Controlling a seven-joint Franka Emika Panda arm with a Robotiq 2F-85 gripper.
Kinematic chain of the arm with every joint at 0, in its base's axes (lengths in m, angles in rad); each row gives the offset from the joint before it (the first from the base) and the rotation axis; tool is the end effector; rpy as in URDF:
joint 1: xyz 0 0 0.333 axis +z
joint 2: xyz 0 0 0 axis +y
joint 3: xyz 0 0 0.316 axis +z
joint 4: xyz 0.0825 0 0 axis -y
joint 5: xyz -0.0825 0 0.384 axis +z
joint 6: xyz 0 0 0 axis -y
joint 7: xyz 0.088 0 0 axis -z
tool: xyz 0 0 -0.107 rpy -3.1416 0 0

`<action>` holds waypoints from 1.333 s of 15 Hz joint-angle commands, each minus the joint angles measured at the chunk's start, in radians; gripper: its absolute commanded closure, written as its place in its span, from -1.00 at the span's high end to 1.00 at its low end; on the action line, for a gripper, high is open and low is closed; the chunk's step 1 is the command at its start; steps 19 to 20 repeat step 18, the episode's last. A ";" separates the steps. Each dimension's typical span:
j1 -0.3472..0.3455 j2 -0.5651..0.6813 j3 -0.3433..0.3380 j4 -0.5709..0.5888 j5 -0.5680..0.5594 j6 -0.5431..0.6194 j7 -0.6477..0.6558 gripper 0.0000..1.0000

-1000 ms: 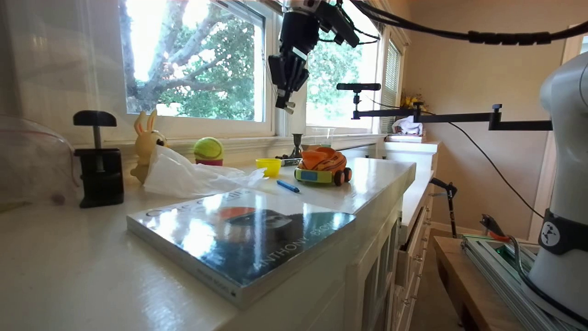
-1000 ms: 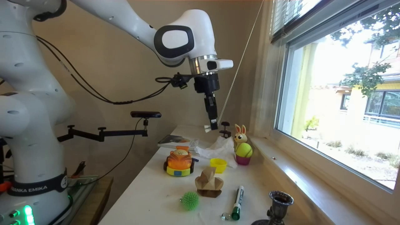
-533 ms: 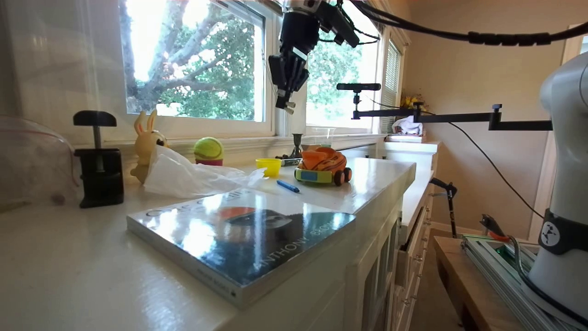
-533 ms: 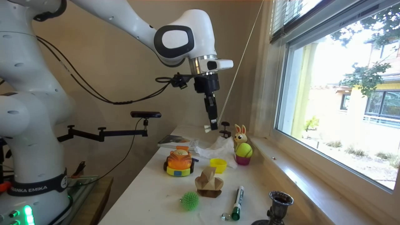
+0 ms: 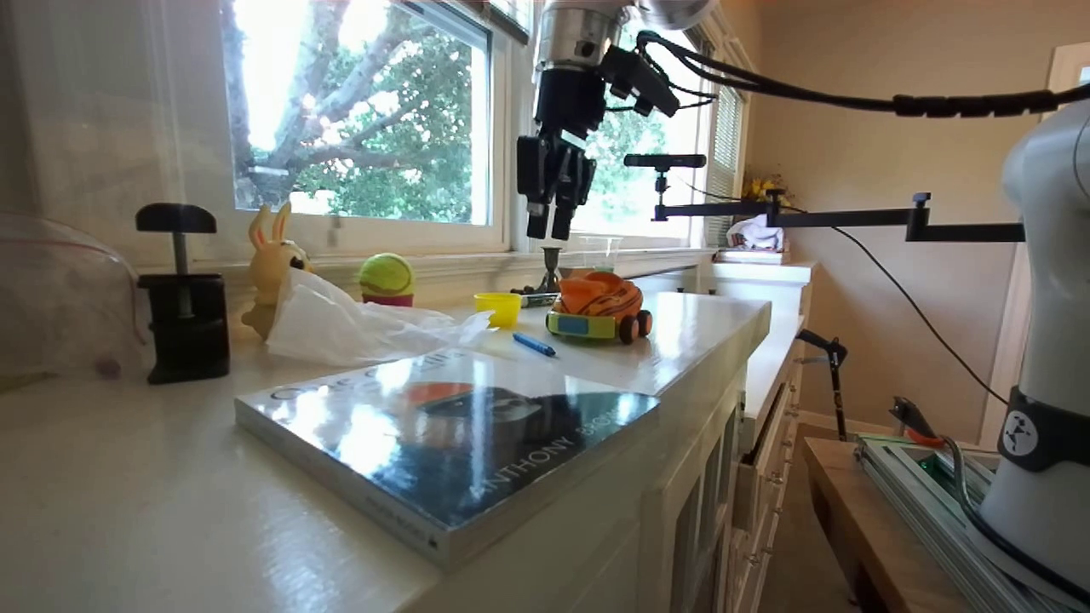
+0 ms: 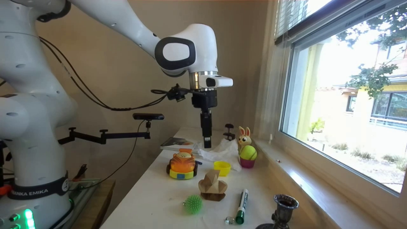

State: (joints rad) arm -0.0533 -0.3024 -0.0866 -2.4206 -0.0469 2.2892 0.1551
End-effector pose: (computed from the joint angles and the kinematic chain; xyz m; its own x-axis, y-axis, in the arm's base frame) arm 0.4558 -0.0662 0.4388 0.9508 -0.2595 0.1694 -0.2613 -0.9652 -0.0120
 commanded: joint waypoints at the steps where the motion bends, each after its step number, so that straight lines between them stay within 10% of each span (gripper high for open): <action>1: -0.015 -0.002 0.006 -0.009 0.015 -0.013 -0.027 0.75; 4: -0.016 -0.003 0.005 -0.018 0.016 0.000 -0.034 1.00; 20: -0.022 0.004 0.014 -0.011 0.006 -0.002 -0.010 1.00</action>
